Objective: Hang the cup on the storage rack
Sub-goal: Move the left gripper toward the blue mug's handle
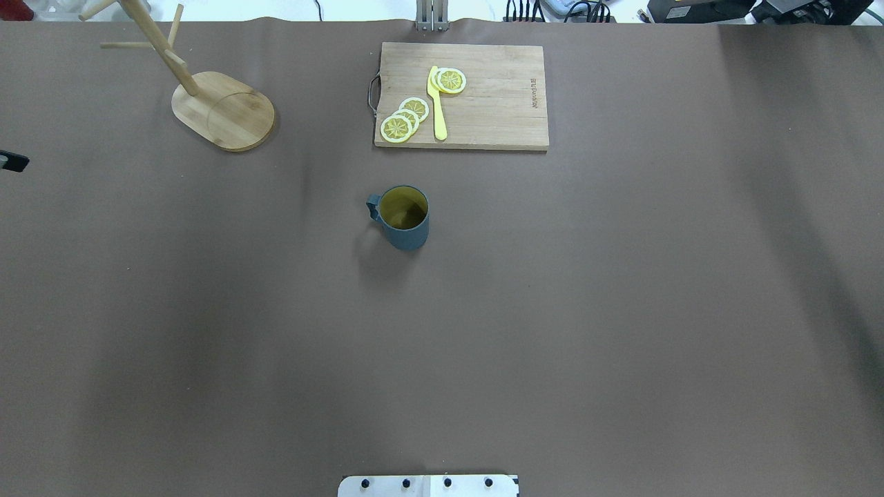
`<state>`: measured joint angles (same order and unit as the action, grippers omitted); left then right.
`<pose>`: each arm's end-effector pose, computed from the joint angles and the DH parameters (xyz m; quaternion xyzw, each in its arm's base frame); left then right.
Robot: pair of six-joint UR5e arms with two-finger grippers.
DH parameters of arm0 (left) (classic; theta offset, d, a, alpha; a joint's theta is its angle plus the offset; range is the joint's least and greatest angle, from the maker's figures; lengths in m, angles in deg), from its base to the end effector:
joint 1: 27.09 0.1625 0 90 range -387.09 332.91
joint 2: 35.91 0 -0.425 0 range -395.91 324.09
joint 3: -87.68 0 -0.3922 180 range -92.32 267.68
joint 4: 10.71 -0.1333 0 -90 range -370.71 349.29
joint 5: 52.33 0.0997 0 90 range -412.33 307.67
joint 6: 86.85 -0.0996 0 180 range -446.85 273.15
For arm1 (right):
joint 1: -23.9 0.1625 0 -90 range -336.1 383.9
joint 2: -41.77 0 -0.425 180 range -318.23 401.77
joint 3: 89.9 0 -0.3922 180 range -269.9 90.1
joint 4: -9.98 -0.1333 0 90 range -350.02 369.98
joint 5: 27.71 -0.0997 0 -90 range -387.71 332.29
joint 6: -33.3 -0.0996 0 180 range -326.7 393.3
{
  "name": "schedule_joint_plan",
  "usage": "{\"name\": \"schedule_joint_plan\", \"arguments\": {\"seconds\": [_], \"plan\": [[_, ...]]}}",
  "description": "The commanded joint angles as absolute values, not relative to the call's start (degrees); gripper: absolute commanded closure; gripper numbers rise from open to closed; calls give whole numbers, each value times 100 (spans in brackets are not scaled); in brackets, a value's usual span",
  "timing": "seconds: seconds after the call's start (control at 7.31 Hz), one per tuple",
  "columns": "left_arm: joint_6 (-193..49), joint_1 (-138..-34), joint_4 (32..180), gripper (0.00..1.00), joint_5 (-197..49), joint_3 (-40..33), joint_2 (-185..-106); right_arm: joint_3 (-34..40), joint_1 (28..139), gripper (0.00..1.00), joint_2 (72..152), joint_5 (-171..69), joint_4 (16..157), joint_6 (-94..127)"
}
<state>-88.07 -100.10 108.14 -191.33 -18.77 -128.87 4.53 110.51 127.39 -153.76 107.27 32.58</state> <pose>0.0926 -0.5018 0.4257 0.3166 0.4259 0.2988 0.7932 0.0437 -0.5253 0.6040 0.0015 -0.3097 -0.0263 0.9505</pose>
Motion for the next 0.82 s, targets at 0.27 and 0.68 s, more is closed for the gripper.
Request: {"name": "schedule_joint_plan", "arguments": {"seconds": [0.27,0.68], "plan": [[-8782,-9224,11321,4,-18771,-884,-14241,818,11777,0,13633,-15690,10780,4183],[-8133,-8144,12022,6,-17560,-752,-14585,837,11777,0,13713,-15734,10762,4165]]}}
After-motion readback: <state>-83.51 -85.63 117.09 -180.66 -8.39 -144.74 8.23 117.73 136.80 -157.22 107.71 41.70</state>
